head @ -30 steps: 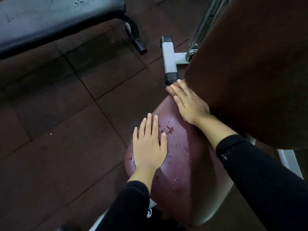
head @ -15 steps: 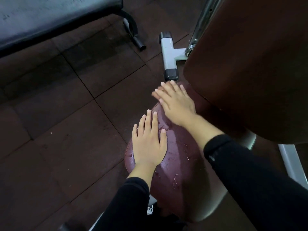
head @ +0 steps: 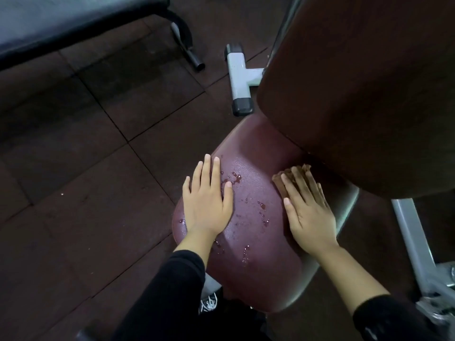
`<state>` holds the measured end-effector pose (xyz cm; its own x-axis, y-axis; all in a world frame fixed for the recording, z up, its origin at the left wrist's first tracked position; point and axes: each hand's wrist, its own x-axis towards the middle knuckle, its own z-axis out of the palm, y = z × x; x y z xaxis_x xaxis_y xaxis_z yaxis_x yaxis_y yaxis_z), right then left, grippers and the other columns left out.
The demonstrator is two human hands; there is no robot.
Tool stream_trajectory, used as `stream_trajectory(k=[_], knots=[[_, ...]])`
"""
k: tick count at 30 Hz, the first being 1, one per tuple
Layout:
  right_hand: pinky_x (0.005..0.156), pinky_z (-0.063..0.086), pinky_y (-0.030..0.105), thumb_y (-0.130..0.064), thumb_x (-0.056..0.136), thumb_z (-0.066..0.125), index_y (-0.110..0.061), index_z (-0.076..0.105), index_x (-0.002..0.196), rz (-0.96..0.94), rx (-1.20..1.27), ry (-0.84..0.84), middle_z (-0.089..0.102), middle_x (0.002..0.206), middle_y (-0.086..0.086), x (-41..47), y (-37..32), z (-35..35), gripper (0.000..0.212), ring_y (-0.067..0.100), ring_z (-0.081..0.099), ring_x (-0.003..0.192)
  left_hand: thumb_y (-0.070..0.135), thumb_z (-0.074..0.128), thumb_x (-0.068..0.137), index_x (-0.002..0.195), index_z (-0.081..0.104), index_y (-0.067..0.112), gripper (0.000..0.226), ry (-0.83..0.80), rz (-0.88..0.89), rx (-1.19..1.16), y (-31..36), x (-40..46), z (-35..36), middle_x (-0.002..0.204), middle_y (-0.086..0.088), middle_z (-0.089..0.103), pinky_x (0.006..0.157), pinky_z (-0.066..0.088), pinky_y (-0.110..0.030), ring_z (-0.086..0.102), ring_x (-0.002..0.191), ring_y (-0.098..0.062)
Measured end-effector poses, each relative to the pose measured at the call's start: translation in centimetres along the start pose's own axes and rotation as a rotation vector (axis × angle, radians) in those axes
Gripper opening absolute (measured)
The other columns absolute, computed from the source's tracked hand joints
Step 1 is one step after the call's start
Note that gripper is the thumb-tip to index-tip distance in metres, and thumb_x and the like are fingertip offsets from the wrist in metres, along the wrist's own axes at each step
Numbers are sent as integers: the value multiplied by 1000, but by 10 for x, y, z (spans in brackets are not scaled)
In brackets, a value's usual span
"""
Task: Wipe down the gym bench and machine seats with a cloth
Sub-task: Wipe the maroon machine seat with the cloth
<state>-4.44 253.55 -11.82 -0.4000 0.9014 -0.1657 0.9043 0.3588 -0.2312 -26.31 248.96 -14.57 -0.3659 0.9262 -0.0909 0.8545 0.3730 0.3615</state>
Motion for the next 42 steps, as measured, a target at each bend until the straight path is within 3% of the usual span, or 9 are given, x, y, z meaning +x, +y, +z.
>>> stream_trajectory(k=[5, 10, 14, 19, 24, 29, 33, 38, 42], knots=[[119, 7, 35, -37, 95, 26, -35, 21, 146, 77, 55, 53, 15, 155, -13, -34, 6, 6, 51, 14, 7, 146, 48, 18, 97, 153, 23, 15, 65, -15, 29, 23, 2, -7, -3, 161, -1, 16, 118, 7, -49, 15, 148, -15], [118, 10, 39, -35, 95, 28, -32, 27, 146, 80, 45, 78, 21, 155, -8, -38, 6, 9, 51, 19, 12, 145, 44, 28, 99, 153, 25, 19, 60, -46, 241, 66, 8, -49, 2, 161, 1, 17, 119, 7, -50, 13, 148, -13], [117, 16, 43, -34, 95, 31, -32, 32, 144, 65, 49, 122, 25, 154, -7, -40, 6, 11, 49, 23, 17, 144, 42, 28, 100, 154, 21, 24, 58, -46, 258, 94, 6, -55, 6, 161, 3, 14, 119, 3, -49, 6, 149, -12], [114, 24, 49, -33, 96, 31, -33, 33, 144, 53, 26, 133, 28, 154, -4, -31, -9, 12, 48, 31, 26, 141, 38, 20, 101, 154, 23, 24, 55, -31, 246, 104, 8, -56, 7, 161, 4, 17, 119, 4, -49, 11, 148, -14], [115, 18, 42, -30, 97, 31, -33, 31, 145, -179, -30, 62, 24, 155, -5, -55, -39, 26, 48, 28, 21, 143, 33, 17, 101, 153, 26, 23, 54, -15, 266, 86, 5, -57, 9, 160, 3, 20, 118, 8, -49, 16, 147, -14], [116, 19, 39, -32, 99, 28, -34, 34, 144, -354, -12, 11, 26, 154, -9, -115, -2, 28, 45, 21, 21, 143, 33, 19, 101, 153, 27, 22, 54, -7, 270, 92, 5, -58, 9, 160, 2, 21, 118, 8, -49, 18, 147, -15], [115, 21, 44, -32, 98, 29, -34, 32, 144, -279, -55, 6, 25, 154, -10, -95, 26, 18, 46, 20, 20, 144, 33, 19, 101, 153, 26, 22, 54, -7, 261, 105, 5, -58, 10, 160, 2, 20, 119, 5, -48, 16, 148, -16], [114, 19, 46, -31, 95, 31, -31, 33, 145, -26, -36, 86, 27, 154, -4, -46, -22, 19, 49, 27, 23, 142, 34, 17, 101, 153, 24, 23, 54, -9, 255, 95, 5, -58, 11, 160, 4, 18, 119, 4, -48, 13, 148, -14], [116, 12, 40, -30, 97, 29, -31, 29, 146, -234, -36, 12, 22, 156, -6, -79, -48, 31, 50, 26, 19, 143, 32, 19, 101, 152, 29, 22, 53, 4, 272, 76, 4, -58, 10, 159, 3, 22, 118, 6, -48, 18, 147, -15]])
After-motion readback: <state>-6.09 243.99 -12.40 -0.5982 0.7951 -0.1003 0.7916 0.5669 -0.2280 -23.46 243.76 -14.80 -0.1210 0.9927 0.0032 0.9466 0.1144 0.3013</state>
